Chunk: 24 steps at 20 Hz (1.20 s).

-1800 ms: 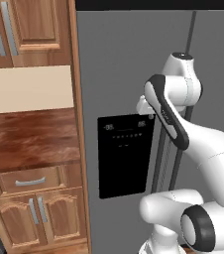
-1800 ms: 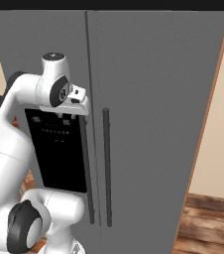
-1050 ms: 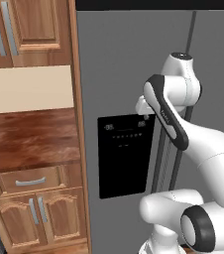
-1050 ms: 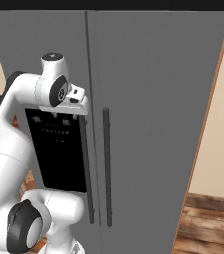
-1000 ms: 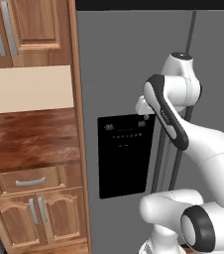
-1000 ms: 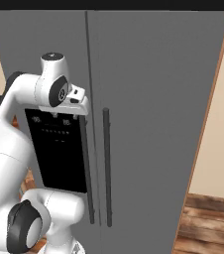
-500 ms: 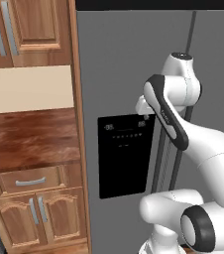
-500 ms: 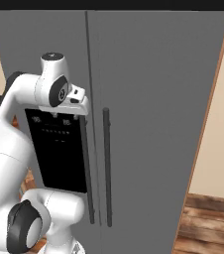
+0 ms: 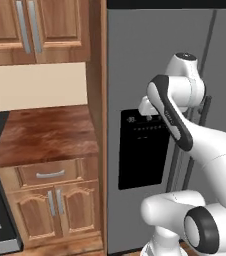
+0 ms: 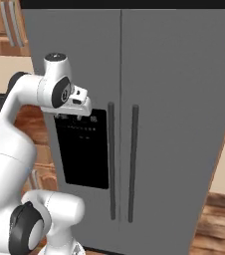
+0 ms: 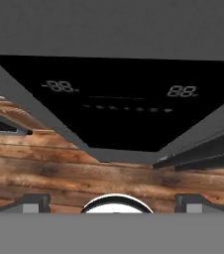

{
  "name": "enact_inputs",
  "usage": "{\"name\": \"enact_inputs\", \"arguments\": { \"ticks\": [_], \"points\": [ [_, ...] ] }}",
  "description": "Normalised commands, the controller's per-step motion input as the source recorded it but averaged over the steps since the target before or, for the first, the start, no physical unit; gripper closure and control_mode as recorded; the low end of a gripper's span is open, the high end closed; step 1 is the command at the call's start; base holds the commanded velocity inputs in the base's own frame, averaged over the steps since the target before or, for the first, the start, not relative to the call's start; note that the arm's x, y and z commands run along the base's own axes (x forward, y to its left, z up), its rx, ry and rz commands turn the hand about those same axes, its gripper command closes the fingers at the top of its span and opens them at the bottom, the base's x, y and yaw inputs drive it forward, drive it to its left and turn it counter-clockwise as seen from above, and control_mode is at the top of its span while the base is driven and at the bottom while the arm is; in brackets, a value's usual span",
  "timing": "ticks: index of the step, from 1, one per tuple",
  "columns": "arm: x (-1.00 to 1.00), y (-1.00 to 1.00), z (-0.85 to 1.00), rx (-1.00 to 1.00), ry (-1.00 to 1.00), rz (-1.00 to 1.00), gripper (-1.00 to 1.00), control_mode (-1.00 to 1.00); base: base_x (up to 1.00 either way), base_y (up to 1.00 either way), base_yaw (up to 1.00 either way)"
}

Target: Retrieve the sausage and cheese from the fridge and place them on the cutting board on the counter.

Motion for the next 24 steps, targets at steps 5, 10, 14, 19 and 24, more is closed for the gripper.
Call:
{"name": "enact_inputs", "arguments": {
  "ticks": [5, 10, 14, 19, 24],
  "points": [
    [0.00, 0.00, 0.00, 0.00, 0.00, 0.00, -1.00, 1.00, -0.01, 0.61, 0.00],
    [0.00, 0.00, 0.00, 0.00, 0.00, 0.00, -1.00, 1.00, -0.74, -0.41, -0.01],
    [0.00, 0.00, 0.00, 0.00, 0.00, 0.00, -1.00, 1.00, -1.00, -0.73, -0.02],
    [0.00, 0.00, 0.00, 0.00, 0.00, 0.00, -1.00, 1.00, -0.17, -0.69, -0.05],
    [0.00, 0.00, 0.00, 0.00, 0.00, 0.00, -1.00, 1.00, 0.26, -0.65, 0.00]
  ]
}}
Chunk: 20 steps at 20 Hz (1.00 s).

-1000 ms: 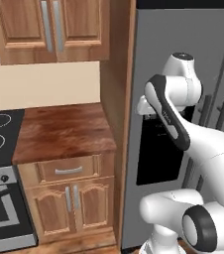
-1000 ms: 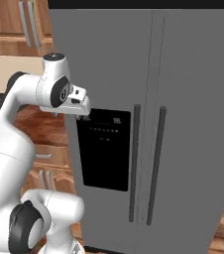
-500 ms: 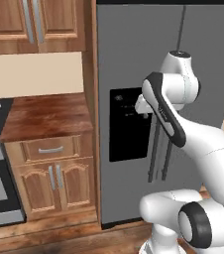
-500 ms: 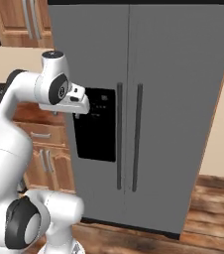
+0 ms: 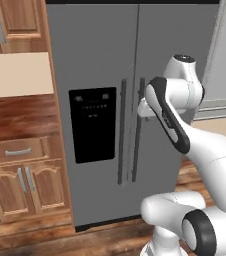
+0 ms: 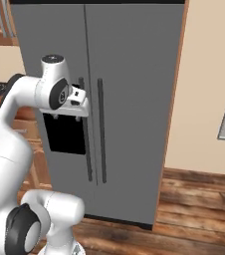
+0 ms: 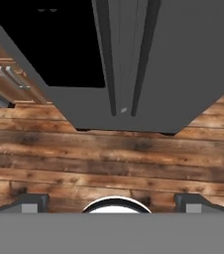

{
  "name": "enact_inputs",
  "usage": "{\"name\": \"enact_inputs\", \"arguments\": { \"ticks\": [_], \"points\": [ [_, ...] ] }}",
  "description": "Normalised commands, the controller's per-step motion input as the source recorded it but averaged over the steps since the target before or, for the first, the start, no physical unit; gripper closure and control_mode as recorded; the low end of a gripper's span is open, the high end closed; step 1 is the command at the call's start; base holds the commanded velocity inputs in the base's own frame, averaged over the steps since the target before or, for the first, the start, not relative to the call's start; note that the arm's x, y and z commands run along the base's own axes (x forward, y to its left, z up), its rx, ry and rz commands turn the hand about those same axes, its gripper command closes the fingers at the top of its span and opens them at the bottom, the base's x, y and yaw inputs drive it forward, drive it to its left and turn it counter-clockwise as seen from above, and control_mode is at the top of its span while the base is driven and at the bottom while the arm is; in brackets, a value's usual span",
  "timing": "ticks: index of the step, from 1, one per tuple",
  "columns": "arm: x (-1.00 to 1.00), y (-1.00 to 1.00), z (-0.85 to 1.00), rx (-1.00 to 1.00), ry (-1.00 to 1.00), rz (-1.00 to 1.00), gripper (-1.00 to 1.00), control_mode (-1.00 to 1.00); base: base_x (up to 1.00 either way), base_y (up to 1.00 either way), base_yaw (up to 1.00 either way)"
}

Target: Retrieve the sausage and cheese from the fridge and place them on the cutting board on the counter.

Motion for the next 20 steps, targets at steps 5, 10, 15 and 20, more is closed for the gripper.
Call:
{"name": "enact_inputs", "arguments": {
  "ticks": [5, 10, 15, 20],
  "points": [
    [0.00, 0.00, 0.00, 0.00, 0.00, 0.00, -1.00, 1.00, -0.32, -0.16, 0.00],
    [0.00, 0.00, 0.00, 0.00, 0.00, 0.00, -1.00, 1.00, -0.17, -0.02, 0.00],
    [0.00, 0.00, 0.00, 0.00, 0.00, 0.00, -1.00, 1.00, 0.09, 0.00, 0.00],
    [0.00, 0.00, 0.00, 0.00, 0.00, 0.00, -1.00, 1.00, 0.00, 0.00, 0.00]
  ]
}}
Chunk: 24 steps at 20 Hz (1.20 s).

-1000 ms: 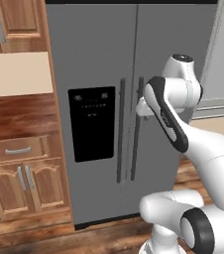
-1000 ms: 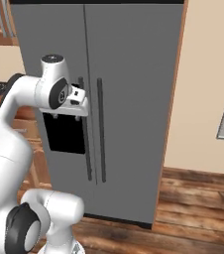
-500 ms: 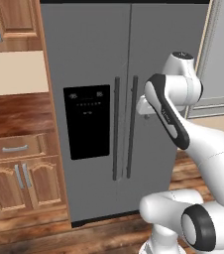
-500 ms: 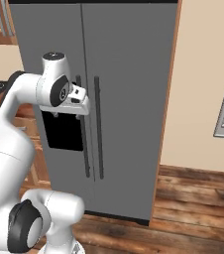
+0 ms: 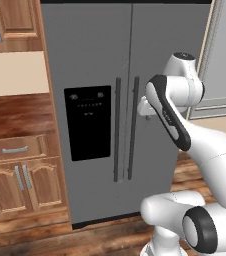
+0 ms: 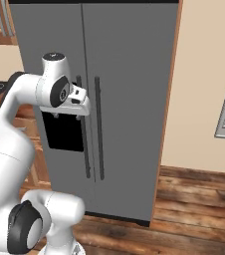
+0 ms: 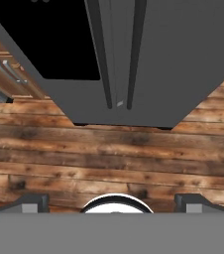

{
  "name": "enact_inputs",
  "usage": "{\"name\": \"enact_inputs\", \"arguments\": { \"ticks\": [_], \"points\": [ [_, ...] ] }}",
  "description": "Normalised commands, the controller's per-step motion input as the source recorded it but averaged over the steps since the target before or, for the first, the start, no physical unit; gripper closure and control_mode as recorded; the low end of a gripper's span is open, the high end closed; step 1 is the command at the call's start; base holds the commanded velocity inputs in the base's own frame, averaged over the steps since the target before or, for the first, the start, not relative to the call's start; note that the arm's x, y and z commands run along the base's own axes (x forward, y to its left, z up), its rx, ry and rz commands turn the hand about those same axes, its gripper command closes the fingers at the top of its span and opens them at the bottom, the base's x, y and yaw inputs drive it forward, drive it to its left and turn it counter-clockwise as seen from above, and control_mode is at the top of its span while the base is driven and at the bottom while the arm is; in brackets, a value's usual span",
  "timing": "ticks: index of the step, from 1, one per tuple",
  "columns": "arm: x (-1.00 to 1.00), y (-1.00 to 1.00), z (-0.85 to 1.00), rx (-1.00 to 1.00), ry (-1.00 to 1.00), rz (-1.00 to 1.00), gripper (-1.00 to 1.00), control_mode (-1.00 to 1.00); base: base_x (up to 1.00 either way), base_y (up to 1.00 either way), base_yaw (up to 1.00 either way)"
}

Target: Retrieve the sausage and cheese from the fridge and place them on the cutting board on the counter.

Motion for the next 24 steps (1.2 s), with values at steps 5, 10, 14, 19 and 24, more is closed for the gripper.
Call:
{"name": "enact_inputs", "arguments": {
  "ticks": [5, 10, 14, 19, 24],
  "points": [
    [0.00, 0.00, 0.00, 0.00, 0.00, 0.00, -1.00, 1.00, 0.00, 0.00, 0.00],
    [0.00, 0.00, 0.00, 0.00, 0.00, 0.00, -1.00, 1.00, 0.00, 0.00, 0.00],
    [0.00, 0.00, 0.00, 0.00, 0.00, 0.00, -1.00, -1.00, 0.00, 0.00, 0.00],
    [0.00, 0.00, 0.00, 0.00, 0.00, 0.00, -1.00, -1.00, 0.00, 0.00, 0.00],
    [-0.01, -0.01, -0.04, 0.00, -0.01, 0.00, -1.00, -1.00, 0.00, 0.00, 0.00]
  ]
}}
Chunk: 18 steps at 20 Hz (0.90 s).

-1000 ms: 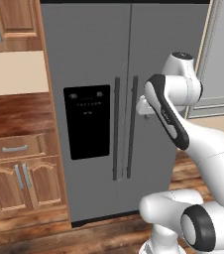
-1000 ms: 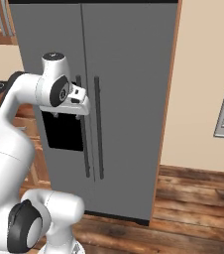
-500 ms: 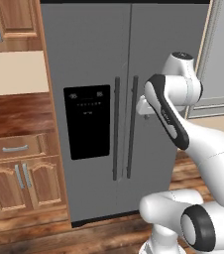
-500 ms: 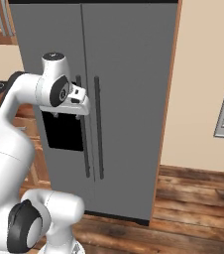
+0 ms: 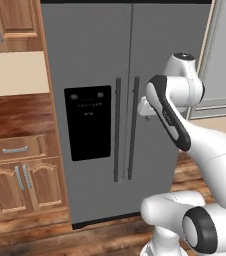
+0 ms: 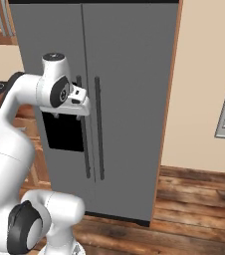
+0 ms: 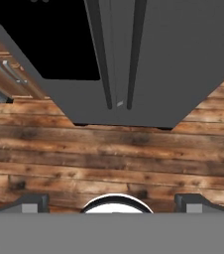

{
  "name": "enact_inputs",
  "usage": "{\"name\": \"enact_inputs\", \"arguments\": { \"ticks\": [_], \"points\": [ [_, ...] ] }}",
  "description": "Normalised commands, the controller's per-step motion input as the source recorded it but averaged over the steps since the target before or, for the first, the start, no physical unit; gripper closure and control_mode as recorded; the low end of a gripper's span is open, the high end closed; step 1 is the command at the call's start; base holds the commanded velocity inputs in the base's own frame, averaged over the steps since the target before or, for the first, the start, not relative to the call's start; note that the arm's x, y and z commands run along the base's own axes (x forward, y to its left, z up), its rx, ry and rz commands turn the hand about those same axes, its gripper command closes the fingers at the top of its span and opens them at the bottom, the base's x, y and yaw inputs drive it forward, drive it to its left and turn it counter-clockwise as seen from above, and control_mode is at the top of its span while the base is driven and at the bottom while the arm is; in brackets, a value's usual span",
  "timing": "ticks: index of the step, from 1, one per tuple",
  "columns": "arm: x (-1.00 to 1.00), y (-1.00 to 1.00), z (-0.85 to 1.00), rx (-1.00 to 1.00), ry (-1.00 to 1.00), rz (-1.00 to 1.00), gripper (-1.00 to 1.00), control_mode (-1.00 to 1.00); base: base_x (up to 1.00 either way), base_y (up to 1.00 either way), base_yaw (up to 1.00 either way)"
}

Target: Retrieve the sausage and cheese from the fridge and place them on the cutting board on the counter.

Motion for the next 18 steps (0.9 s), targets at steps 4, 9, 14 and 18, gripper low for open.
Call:
{"name": "enact_inputs", "arguments": {
  "ticks": [4, 9, 14, 18],
  "points": [
    [0.74, 0.00, -0.34, 0.00, -0.05, 0.00, -1.00, -1.00, 0.00, 0.00, 0.00],
    [0.98, 0.00, -0.34, 0.00, -0.18, 0.00, -1.00, -1.00, 0.00, 0.00, 0.00],
    [0.61, 0.00, -0.32, 0.00, -0.20, 0.00, -1.00, -1.00, 0.00, 0.00, 0.00],
    [0.08, -0.08, -0.15, 0.00, -0.19, 0.00, -1.00, -1.00, 0.00, 0.00, 0.00]
  ]
}}
